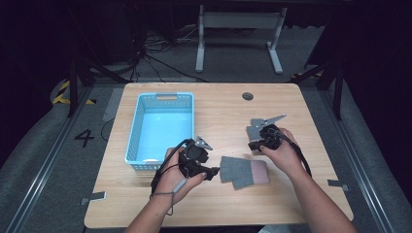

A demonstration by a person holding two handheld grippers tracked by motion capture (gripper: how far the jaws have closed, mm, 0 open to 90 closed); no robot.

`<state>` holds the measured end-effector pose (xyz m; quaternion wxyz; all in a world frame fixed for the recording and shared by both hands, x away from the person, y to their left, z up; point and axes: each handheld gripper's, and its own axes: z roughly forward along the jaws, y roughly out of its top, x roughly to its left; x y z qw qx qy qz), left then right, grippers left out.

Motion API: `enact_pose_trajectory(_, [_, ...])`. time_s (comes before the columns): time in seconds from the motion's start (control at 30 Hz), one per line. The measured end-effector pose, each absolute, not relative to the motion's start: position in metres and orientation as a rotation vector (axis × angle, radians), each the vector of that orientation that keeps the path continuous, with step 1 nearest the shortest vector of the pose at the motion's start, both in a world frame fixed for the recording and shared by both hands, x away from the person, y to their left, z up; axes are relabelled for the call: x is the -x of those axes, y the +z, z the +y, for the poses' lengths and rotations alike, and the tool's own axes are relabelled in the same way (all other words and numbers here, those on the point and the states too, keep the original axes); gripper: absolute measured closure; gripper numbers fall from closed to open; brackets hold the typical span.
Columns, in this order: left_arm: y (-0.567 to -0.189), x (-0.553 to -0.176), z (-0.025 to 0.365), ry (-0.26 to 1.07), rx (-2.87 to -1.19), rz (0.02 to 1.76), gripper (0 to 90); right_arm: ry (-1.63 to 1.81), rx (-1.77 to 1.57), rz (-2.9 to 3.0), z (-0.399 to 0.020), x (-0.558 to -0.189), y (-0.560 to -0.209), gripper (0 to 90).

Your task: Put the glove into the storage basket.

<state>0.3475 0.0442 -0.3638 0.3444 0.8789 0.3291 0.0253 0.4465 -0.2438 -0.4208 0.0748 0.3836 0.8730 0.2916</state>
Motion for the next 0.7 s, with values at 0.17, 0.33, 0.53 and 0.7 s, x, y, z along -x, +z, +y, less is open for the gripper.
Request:
enact_pose_trajectory(0.17, [-0.363, -0.348, 0.044, 0.067, -2.275, 0.855, 44.3, 0.830, -1.159, 2.630, -0.240, -0.449, -0.431, 90.0])
enact_pose_trajectory(0.33, [-0.363, -0.350, 0.041, 0.061, -2.284, 0.841, 44.2, 0.808, -1.195, 2.623, -0.248, -0.449, -0.436, 90.0])
enact_pose_trajectory(0.53, [-0.363, -0.352, 0.036, 0.051, -2.289, 0.820, 44.1, 0.793, -1.209, 2.619, -0.259, -0.445, -0.436, 90.0])
enact_pose_trajectory(0.7, [-0.363, -0.354, 0.033, 0.048, -2.297, 0.804, 44.0, 0.783, -1.247, 2.598, -0.271, -0.442, -0.437, 90.0])
